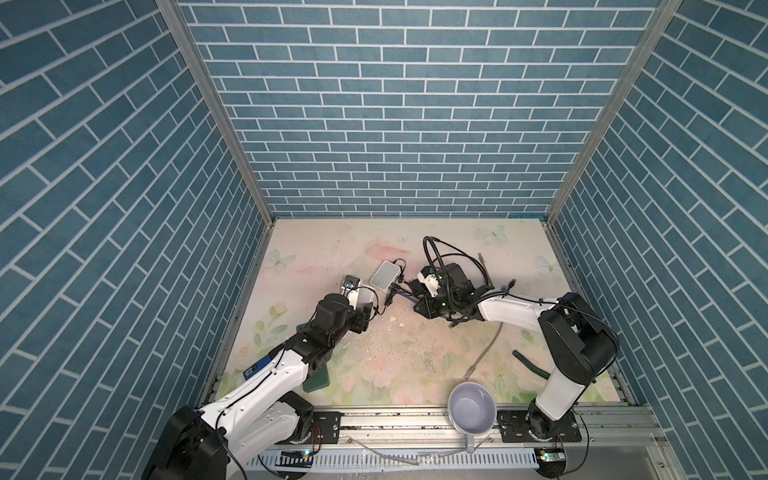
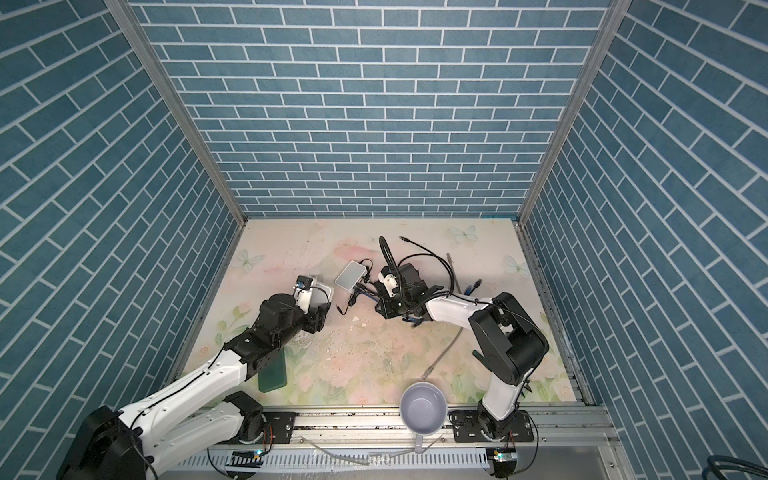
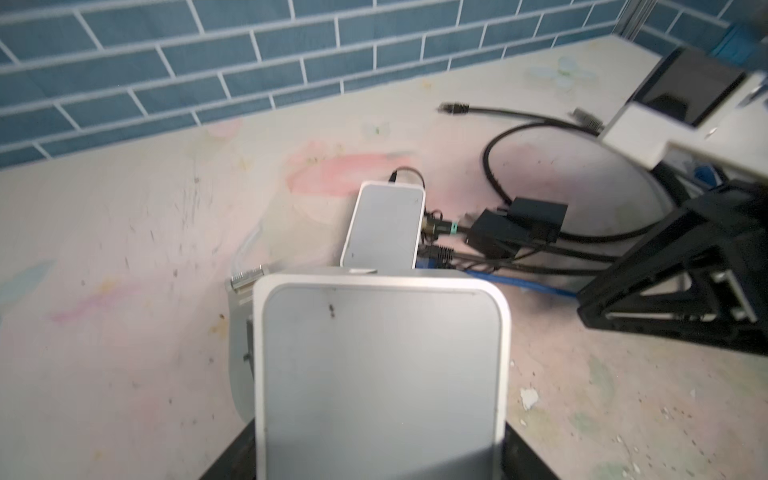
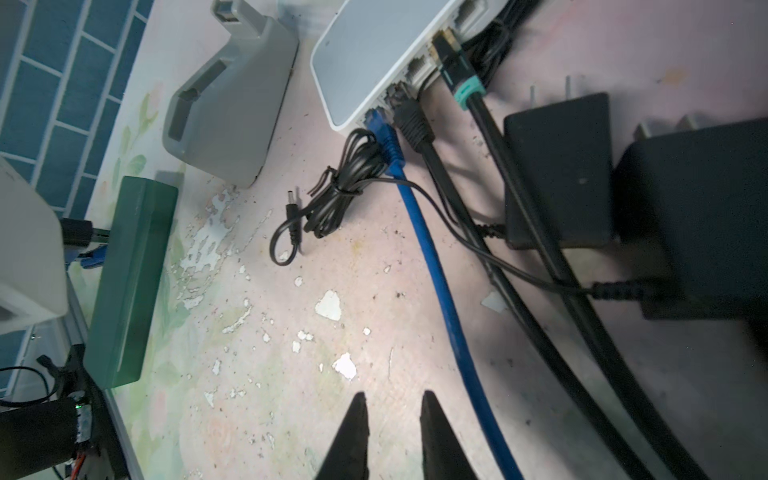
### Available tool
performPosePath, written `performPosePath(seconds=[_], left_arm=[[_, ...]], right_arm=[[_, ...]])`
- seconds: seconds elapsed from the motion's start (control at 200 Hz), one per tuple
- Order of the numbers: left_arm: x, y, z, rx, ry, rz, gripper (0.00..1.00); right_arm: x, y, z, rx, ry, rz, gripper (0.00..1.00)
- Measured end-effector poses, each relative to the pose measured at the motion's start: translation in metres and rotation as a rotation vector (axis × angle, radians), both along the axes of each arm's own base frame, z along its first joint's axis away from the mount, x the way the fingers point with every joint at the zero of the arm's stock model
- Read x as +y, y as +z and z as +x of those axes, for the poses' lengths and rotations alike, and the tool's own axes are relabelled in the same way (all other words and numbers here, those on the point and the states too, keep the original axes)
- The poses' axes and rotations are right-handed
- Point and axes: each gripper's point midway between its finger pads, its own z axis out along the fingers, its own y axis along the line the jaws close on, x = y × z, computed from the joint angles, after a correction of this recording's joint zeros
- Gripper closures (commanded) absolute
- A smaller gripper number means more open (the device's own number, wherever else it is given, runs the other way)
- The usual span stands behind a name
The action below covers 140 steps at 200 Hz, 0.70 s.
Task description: Insert the plug into the switch port
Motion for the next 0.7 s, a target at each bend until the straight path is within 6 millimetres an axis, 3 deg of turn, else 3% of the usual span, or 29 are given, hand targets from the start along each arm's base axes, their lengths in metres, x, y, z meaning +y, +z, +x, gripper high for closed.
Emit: performPosePath(seconds=[0.31,0.7], left_arm=[[0.015,-0.045,-0.026,0.242,0.117,-0.032,0.35],[0.026,-0.102,-0.042,0.415,0.233,-0.040,0.32]], right_arm=[[-0.002,0.014,0.013,-0.076,-0.004,-0.035,0.75],[-0.003,0.019,0.016,-0.112,0.004,-0.041,0.74]])
